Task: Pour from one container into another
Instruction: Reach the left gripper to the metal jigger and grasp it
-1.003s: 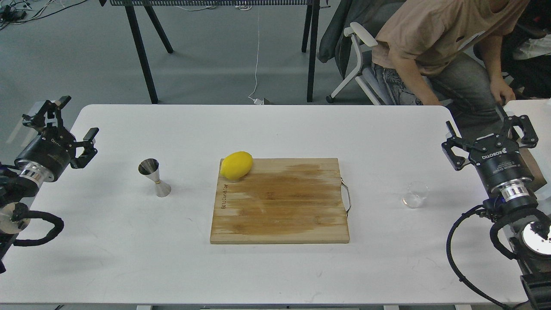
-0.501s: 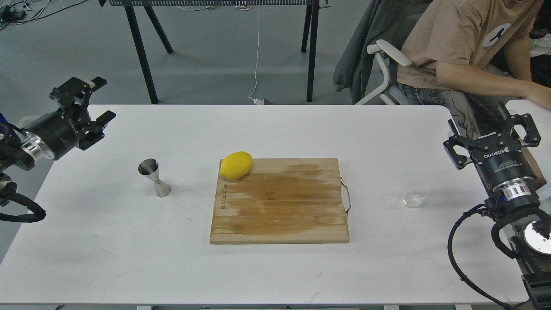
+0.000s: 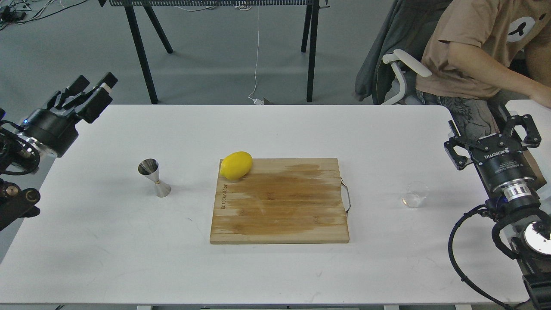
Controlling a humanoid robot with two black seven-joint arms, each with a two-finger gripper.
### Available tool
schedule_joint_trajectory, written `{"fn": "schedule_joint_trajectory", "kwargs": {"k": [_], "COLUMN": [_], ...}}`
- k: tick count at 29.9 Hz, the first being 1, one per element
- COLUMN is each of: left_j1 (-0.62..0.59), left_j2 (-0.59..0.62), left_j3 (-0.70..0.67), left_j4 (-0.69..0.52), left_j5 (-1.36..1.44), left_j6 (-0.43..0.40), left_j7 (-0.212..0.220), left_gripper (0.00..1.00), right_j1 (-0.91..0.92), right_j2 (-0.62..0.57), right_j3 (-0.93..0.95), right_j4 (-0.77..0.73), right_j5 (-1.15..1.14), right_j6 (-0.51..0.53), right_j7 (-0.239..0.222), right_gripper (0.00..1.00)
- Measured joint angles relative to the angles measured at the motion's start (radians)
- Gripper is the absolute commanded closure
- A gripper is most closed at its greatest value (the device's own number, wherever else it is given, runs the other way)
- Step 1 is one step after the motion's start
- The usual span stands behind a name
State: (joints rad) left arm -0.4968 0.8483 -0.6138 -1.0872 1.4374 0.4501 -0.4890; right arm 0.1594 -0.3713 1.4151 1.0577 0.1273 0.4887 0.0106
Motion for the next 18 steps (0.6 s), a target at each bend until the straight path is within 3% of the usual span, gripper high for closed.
{"fn": "schedule_joint_trajectory", "kwargs": {"k": [9, 18], "left_j1": [0.210, 0.323], "left_j2": [0.060, -0.035], "left_j3": [0.005, -0.001], "left_j4": [-0.054, 0.010], "left_j5": [0.161, 0.285], "left_j6": [0.038, 0.039], "left_j7": [0.000, 0.000], "left_gripper": [0.02, 0.02], "right_j1": [-0.014, -0.017], "right_j2": [0.000, 0.001], "right_j3": [-0.002, -0.001], "right_j4": [0.001, 0.001], "right_j5": [0.000, 0.000], "right_j6": [0.000, 0.000], "right_j7": [-0.001, -0.001], "right_gripper": [0.01, 0.01]}}
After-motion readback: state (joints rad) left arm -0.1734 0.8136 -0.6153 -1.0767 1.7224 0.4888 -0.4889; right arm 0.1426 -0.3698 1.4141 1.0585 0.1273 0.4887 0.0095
